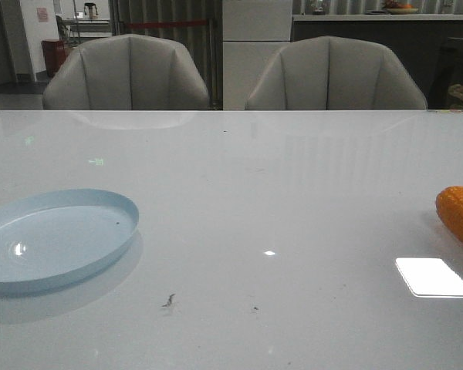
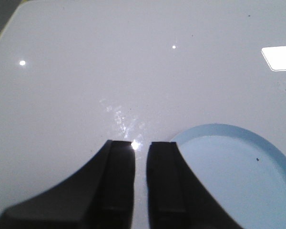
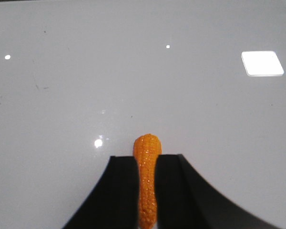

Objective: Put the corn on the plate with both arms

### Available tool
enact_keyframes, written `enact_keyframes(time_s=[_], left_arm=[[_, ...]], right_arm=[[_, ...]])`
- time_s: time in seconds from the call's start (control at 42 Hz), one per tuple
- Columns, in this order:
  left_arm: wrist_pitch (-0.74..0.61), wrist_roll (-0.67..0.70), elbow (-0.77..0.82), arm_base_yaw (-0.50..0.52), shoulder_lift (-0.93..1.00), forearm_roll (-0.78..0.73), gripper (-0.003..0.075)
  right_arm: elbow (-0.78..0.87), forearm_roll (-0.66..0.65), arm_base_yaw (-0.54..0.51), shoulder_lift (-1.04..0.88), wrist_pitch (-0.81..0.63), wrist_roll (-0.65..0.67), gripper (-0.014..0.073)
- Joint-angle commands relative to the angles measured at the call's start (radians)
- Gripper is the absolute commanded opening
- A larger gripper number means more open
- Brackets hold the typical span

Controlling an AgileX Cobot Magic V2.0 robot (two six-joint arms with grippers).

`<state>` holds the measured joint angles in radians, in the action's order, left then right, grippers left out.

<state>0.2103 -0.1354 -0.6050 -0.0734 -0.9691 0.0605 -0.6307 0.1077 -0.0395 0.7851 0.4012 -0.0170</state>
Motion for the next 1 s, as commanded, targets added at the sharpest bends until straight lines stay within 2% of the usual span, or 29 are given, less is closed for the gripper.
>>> enact_keyframes(time_s=[0.0,0.071,0.119,0.262,0.452,0.524,0.786,0.976], left_arm=[[-0.072,0.002,-0.033,0.0,-0.018,0.037,0.0351],[-0.067,0.002,-0.033,0.0,-0.035,0.068,0.0464],[-0.057,0.002,-0.037,0.0,-0.05,0.089,0.0482],[0.047,0.002,-0.101,0.0,-0.136,0.11,0.0483],[0.266,0.002,-0.277,0.0,-0.321,0.11,0.0483],[0.31,0.002,-0.336,0.0,-0.4,0.11,0.0483],[0.341,0.002,-0.465,0.0,-0.652,0.11,0.0483],[0.353,0.002,-0.487,0.0,-0.761,0.11,0.0483]], right_arm=[[-0.03,-0.008,-0.002,0.024,-0.067,-0.001,0.0437],[-0.03,-0.008,-0.002,0.045,-0.073,-0.001,0.0479],[-0.03,-0.008,-0.002,0.057,-0.071,-0.001,0.0479],[-0.03,0.005,-0.002,0.078,-0.055,-0.001,0.0479],[-0.03,0.008,-0.002,0.085,-0.053,-0.001,0.0479],[-0.03,0.008,-0.002,0.085,-0.053,-0.001,0.0479],[-0.03,0.008,-0.002,0.084,-0.052,-0.001,0.0479],[-0.03,0.008,-0.002,0.084,-0.051,-0.001,0.0479]])
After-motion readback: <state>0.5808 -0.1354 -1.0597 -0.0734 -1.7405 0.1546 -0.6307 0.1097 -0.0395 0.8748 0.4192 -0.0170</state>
